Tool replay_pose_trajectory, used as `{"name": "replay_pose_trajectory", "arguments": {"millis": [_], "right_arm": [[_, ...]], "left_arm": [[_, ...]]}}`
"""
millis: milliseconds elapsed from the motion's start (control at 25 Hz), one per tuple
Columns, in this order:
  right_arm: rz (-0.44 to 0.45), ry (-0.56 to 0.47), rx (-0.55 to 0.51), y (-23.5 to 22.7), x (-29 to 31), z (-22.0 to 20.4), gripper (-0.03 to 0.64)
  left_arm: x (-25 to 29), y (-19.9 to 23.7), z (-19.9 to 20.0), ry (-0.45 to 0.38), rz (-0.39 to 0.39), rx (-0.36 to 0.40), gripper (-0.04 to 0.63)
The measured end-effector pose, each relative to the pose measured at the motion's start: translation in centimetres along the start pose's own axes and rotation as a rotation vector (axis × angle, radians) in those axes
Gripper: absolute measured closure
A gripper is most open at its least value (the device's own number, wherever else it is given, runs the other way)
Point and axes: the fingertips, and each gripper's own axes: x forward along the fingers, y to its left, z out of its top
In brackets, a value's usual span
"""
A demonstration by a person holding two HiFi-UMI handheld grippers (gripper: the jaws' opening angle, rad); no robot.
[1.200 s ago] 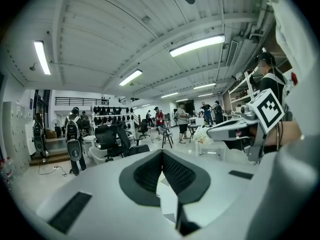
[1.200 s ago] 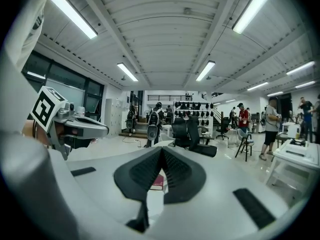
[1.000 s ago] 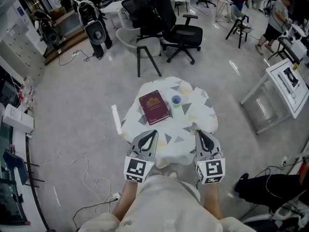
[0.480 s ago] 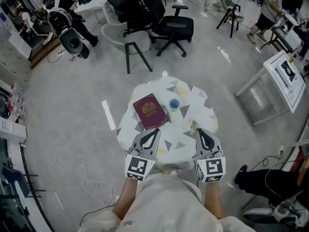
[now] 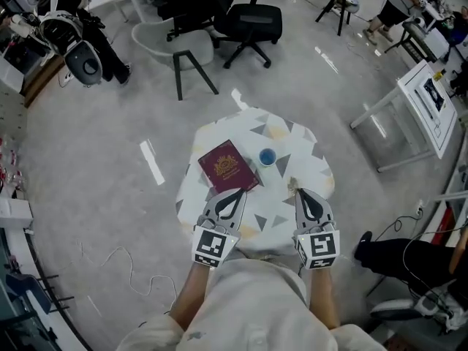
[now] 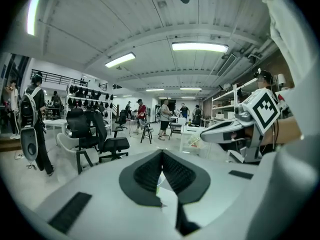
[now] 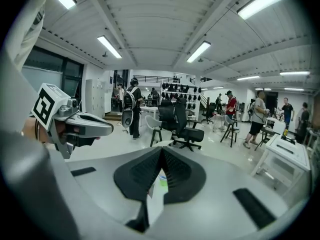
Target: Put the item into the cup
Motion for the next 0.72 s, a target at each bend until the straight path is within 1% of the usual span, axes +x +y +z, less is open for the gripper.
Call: {"name": "replay_pose_trajectory", "arguments": {"millis": [280,520,720], "right_arm": [[-0.031,0.096,0.001,0.6,3.9,-2.1,0.612],[-0.037,0.159,-0.007,0.6,6.8,-3.8,0.612],[-0.028,0.205,-0.014,0.4,8.6,-5.2,0.612]], "left_arm": [[2.4,2.5,-2.5,0.042,-0.075,-0.044,0.583],[4.4,4.3,-4.6,0.076,-0.110,-0.062,0.583],[6.1,5.4,-6.0,0.095,-0.122,-0.075,0.583]]}}
